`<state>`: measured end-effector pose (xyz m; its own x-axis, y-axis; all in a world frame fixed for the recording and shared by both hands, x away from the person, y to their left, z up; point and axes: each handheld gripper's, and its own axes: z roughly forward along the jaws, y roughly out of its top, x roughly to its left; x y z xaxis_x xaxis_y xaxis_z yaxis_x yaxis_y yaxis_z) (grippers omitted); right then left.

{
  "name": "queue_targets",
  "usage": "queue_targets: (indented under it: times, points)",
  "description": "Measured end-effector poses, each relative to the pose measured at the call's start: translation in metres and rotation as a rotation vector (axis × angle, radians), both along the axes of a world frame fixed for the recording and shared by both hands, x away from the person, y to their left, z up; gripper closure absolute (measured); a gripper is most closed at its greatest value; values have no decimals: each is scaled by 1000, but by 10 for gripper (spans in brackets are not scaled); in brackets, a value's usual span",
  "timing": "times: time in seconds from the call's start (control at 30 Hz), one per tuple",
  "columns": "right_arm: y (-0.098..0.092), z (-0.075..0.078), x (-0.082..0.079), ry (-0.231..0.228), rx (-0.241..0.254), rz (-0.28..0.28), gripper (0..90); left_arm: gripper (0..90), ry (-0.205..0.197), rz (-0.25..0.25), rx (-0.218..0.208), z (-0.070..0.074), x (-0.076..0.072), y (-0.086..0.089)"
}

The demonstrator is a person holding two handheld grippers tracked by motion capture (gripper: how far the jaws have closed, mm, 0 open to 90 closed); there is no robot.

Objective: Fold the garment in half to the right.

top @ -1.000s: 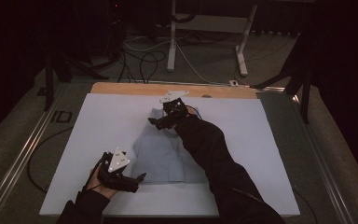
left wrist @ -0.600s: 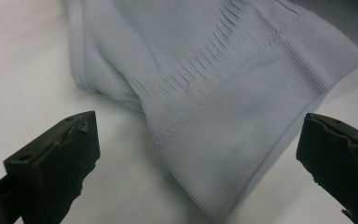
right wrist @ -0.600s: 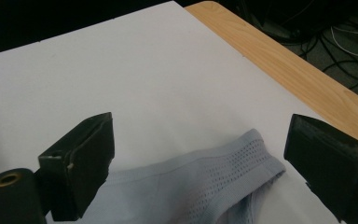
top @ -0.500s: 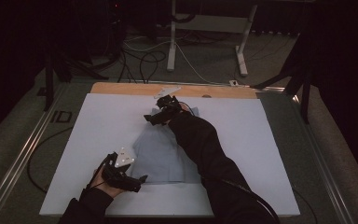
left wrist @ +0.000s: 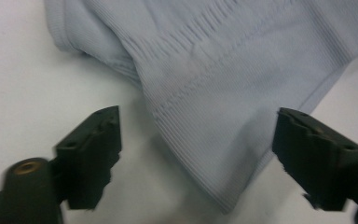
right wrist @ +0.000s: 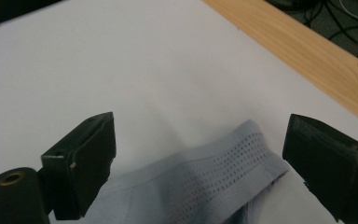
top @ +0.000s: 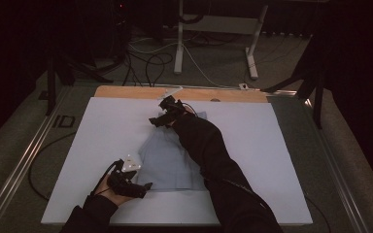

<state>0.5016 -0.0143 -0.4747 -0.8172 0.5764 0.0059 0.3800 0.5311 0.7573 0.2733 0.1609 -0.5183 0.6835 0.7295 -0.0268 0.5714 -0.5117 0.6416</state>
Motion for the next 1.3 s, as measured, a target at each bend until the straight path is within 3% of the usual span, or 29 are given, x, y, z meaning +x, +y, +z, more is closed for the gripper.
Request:
queue_targets:
  times: [0.27, 0.37, 0.73, 0.83, 1.07, 1.3]
  points:
    - [5, -10, 4, 42, -16, -17, 114, 352, 37, -13, 22, -5, 0, -3]
    - [6, -12, 7, 39, -24, -15, 117, 411, 44, -18, 20, -6, 0, -5]
    - [10, -13, 18, 72, -39, -52, 138, 773, 45, -101, 13, -3, -4, -14]
    - [14, -13, 20, 86, -56, -63, 148, 854, 34, -102, -13, -1, -4, -15]
    - [22, -15, 28, 98, -105, -100, 200, 869, 0, -120, -71, 11, -6, -13]
    - [32, -21, 34, 89, -202, -186, 328, 870, -5, -137, -71, 11, -6, -14]
